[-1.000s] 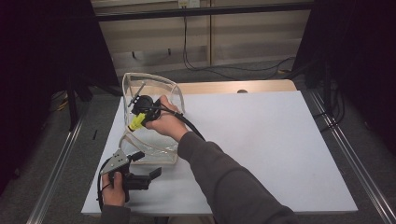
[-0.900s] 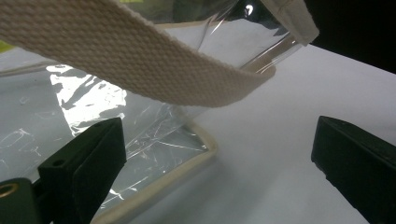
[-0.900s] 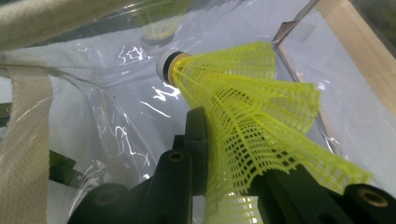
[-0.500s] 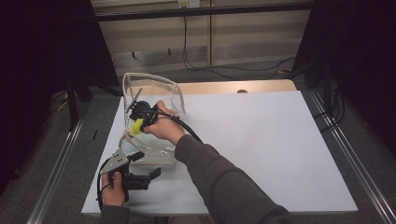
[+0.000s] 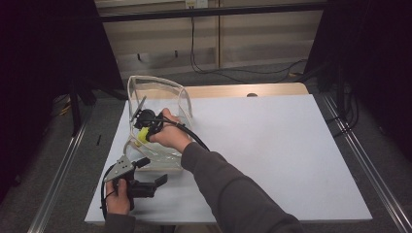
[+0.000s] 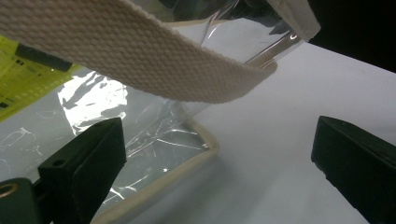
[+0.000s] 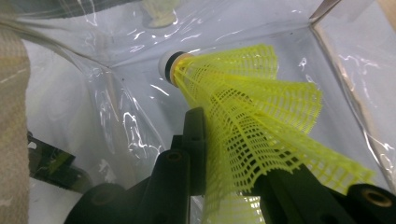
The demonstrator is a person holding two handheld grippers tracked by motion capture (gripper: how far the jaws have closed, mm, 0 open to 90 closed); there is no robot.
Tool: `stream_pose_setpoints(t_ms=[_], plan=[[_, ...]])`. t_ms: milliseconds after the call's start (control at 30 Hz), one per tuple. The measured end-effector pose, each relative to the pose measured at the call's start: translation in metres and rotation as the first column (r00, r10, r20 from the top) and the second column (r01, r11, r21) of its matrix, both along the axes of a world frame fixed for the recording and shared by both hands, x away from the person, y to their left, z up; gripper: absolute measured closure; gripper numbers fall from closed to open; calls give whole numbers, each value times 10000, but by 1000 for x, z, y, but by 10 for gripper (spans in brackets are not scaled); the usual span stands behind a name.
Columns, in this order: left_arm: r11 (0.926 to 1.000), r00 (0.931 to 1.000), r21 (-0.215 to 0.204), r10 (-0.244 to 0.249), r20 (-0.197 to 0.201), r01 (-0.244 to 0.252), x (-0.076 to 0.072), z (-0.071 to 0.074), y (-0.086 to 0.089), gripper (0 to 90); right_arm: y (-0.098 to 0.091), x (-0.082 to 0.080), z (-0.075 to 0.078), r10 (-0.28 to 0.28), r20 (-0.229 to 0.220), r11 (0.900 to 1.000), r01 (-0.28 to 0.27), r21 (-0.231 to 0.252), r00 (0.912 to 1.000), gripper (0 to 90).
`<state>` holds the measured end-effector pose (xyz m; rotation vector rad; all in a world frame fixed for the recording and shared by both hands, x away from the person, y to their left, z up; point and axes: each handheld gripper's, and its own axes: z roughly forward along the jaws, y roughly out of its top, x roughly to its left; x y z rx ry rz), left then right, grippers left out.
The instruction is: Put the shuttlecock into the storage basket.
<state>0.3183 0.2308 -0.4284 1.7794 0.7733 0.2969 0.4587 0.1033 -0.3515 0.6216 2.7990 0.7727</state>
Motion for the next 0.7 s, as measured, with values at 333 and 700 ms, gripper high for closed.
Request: stream_pose_setpoints(t_ms=[333,700], plan=[[10000,10000,34,16,55,-16,-1,1,1,30,5,-1,-10,208,-580,9996,-197,199,9981,697],[10000,9999,33,40,97,-41,-1,1,2,30,2,-2,-8,78,-709,10000,-75,36,9975,647]])
